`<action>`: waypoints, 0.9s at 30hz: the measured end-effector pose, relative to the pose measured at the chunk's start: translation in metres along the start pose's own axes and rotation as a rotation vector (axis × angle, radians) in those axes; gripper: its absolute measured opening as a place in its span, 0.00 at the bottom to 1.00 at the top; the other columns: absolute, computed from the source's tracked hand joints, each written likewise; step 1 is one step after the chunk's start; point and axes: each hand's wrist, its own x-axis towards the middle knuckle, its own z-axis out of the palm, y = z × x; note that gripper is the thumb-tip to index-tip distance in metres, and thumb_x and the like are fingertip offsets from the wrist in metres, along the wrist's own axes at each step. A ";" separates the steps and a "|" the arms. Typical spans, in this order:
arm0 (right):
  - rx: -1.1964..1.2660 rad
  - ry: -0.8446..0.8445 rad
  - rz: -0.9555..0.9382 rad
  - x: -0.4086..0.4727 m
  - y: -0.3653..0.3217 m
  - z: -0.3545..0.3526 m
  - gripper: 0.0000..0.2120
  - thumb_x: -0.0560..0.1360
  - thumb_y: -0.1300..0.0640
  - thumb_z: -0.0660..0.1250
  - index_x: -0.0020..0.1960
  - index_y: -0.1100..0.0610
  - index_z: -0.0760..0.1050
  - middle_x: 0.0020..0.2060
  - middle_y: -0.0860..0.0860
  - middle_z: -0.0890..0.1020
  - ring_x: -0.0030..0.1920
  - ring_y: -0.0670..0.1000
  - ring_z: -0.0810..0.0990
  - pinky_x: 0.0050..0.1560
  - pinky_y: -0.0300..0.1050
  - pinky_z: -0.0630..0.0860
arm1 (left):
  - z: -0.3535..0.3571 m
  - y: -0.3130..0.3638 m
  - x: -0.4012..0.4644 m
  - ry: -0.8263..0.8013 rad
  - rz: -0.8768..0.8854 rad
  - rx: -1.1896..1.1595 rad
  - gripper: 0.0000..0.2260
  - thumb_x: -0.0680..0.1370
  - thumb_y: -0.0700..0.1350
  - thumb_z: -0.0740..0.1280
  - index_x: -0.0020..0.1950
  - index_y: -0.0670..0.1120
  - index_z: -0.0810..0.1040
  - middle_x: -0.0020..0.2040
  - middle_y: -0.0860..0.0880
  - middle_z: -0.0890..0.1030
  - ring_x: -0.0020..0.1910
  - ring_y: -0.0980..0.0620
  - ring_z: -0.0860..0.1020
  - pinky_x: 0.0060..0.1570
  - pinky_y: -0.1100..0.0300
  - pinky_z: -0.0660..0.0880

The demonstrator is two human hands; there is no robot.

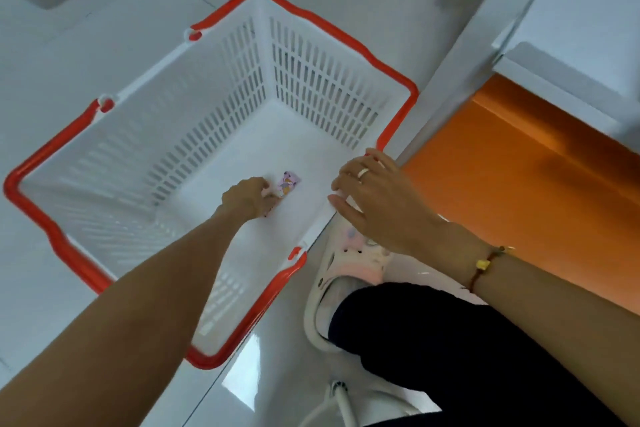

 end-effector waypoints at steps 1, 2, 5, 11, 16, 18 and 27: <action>0.017 -0.015 -0.005 -0.001 0.000 -0.008 0.17 0.81 0.48 0.56 0.59 0.55 0.78 0.59 0.53 0.80 0.62 0.52 0.75 0.71 0.48 0.58 | -0.014 0.007 -0.005 -0.018 0.024 0.035 0.21 0.77 0.56 0.66 0.68 0.49 0.72 0.66 0.50 0.75 0.64 0.47 0.73 0.59 0.55 0.69; 0.034 -0.014 -0.012 -0.003 0.001 -0.018 0.17 0.81 0.48 0.56 0.62 0.54 0.76 0.62 0.53 0.78 0.64 0.52 0.73 0.70 0.47 0.59 | -0.032 0.017 -0.012 -0.009 0.062 0.050 0.20 0.77 0.54 0.66 0.67 0.49 0.73 0.66 0.51 0.76 0.64 0.48 0.73 0.60 0.55 0.69; 0.079 0.014 -0.029 -0.021 0.007 -0.066 0.17 0.80 0.49 0.58 0.66 0.52 0.73 0.64 0.50 0.76 0.65 0.51 0.74 0.63 0.44 0.68 | -0.091 0.059 -0.048 0.154 0.247 0.032 0.13 0.79 0.51 0.65 0.61 0.50 0.78 0.60 0.52 0.80 0.60 0.49 0.77 0.60 0.54 0.71; -0.046 -0.042 0.083 -0.122 0.027 -0.192 0.12 0.79 0.46 0.56 0.55 0.47 0.76 0.39 0.43 0.79 0.38 0.45 0.76 0.31 0.32 0.60 | -0.167 0.193 -0.194 0.508 0.724 -0.145 0.07 0.77 0.55 0.65 0.52 0.57 0.80 0.47 0.59 0.81 0.43 0.57 0.80 0.48 0.57 0.75; -0.111 0.277 0.345 -0.213 0.056 -0.252 0.10 0.78 0.50 0.59 0.52 0.50 0.79 0.39 0.46 0.79 0.46 0.51 0.77 0.36 0.46 0.69 | -0.179 0.308 -0.274 0.664 0.944 -0.116 0.07 0.76 0.56 0.63 0.50 0.58 0.79 0.46 0.61 0.81 0.40 0.60 0.80 0.45 0.59 0.74; -0.073 0.424 0.448 -0.236 0.076 -0.261 0.10 0.78 0.53 0.60 0.54 0.52 0.79 0.44 0.49 0.80 0.50 0.53 0.75 0.38 0.48 0.70 | -0.177 0.350 -0.280 0.659 0.973 -0.086 0.10 0.77 0.56 0.62 0.56 0.57 0.78 0.51 0.58 0.82 0.47 0.53 0.82 0.51 0.54 0.76; -0.078 0.320 0.619 -0.242 0.147 -0.248 0.22 0.81 0.49 0.53 0.74 0.53 0.61 0.70 0.52 0.67 0.67 0.54 0.66 0.63 0.49 0.67 | -0.142 0.437 -0.246 0.342 0.792 -0.142 0.20 0.81 0.54 0.58 0.69 0.45 0.67 0.67 0.44 0.74 0.61 0.41 0.75 0.57 0.55 0.70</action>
